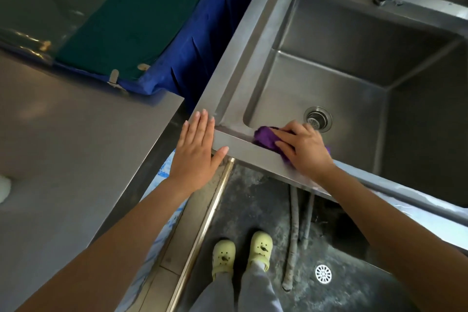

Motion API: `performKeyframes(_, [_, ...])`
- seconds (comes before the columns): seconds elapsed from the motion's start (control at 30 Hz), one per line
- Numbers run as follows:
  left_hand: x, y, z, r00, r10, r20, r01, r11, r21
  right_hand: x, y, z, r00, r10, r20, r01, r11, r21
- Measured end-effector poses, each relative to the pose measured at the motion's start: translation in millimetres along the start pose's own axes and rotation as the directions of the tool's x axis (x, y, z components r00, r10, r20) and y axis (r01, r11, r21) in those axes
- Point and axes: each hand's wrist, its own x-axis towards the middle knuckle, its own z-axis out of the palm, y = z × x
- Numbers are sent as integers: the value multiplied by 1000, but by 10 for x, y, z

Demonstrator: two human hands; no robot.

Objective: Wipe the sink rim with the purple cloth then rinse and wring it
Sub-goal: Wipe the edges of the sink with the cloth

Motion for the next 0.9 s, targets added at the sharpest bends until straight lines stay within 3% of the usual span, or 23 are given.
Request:
performKeyframes(0.07, [3,82,-33,999,-42,6,43,997,-58,-134,161,-95,992,118,-38,-120,991,-53])
performKeyframes(0.17, [56,372,-44,999,46,5,-46,994,-103,-246,147,-230,918,334,-213,-334,942,35])
performKeyframes(0.23, [128,634,-15,993,122,-6,-121,982,-143,-249,-37,-202,895,345,-283,-331,939,96])
performKeyframes(0.3, [194,842,26,991,136,9,-133,978,-158,-278,-230,-38,917,285,-278,-293,956,13])
performKeyframes(0.37, [225,937,73,994,109,12,-107,988,-112,-339,-339,109,911,291,-291,-325,943,-75])
performKeyframes(0.53, [179,941,99,992,126,24,-126,992,6,-725,-131,182,877,336,-344,-392,914,-107])
performKeyframes(0.67, [245,1035,85,990,126,62,-127,992,17,-1153,368,57,789,461,-407,-527,848,-61])
performKeyframes(0.9, [437,1626,155,931,320,174,-317,947,-46,-1698,1082,-160,651,578,-492,-674,738,-24])
